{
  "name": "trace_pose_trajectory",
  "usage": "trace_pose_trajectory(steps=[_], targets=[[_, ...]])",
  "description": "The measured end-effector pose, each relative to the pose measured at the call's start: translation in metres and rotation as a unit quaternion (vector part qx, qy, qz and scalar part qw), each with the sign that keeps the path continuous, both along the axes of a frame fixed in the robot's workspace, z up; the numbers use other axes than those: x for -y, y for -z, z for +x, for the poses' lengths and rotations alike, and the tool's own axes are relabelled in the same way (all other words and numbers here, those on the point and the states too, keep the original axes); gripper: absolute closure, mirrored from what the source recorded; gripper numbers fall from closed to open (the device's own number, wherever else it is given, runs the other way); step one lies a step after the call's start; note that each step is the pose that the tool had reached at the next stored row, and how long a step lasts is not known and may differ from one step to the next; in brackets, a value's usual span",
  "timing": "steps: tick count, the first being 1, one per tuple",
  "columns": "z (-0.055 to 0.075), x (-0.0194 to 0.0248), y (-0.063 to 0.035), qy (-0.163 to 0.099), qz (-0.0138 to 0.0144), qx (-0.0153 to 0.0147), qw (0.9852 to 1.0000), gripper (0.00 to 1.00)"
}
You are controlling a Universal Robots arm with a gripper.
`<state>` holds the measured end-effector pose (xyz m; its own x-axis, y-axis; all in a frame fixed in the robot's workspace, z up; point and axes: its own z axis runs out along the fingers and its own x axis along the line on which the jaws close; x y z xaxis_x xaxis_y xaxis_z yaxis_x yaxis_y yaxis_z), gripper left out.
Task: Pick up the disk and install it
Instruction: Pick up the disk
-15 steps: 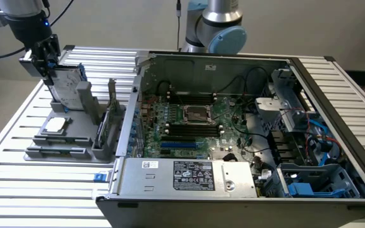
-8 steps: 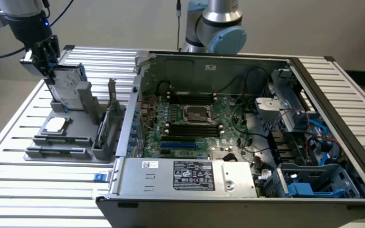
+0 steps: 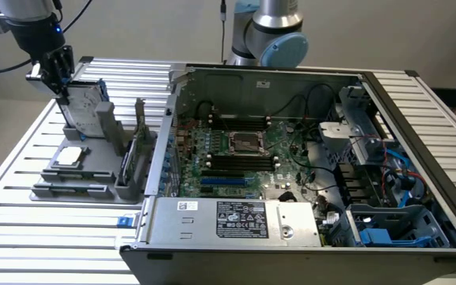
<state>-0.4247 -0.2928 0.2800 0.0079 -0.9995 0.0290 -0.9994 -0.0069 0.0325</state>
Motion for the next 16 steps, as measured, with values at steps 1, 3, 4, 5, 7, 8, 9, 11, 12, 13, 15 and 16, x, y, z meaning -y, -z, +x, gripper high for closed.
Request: trace_pose_trajectory(steps=[1, 3, 4, 5, 7, 8, 9, 11, 12, 13, 15, 16], targets=[[0.0, 0.0, 0.0, 0.0, 0.0, 0.0, 1.0, 0.62], [-0.0001, 0.0004, -0.0002, 0.0, -0.0001, -0.0002, 1.0, 0.62], [-0.0001, 0.0007, -0.0002, 0.0, 0.0, -0.0002, 1.0, 0.65], [-0.0001, 0.0012, -0.0001, 0.0, 0.0001, -0.0001, 1.0, 0.67], [-0.0001, 0.0022, 0.0, 0.0, 0.0001, 0.0, 1.0, 0.67], [-0.0001, 0.0028, -0.0001, 0.0, 0.0, 0.0, 1.0, 0.67], [-0.0002, 0.0036, -0.0001, 0.0, 0.0, 0.0, 1.0, 0.67], [-0.0001, 0.0043, -0.0001, 0.0, 0.0, -0.0001, 1.0, 0.67], [-0.0001, 0.0043, -0.0001, 0.0, 0.0, 0.0, 1.0, 0.67], [-0.0001, 0.0044, -0.0001, 0.0, 0.0, 0.0, 1.0, 0.67], [-0.0002, 0.0044, -0.0001, 0.0, 0.0, 0.0, 1.0, 0.67], [-0.0002, 0.0044, 0.0, 0.0, 0.0, 0.0, 1.0, 0.67]])
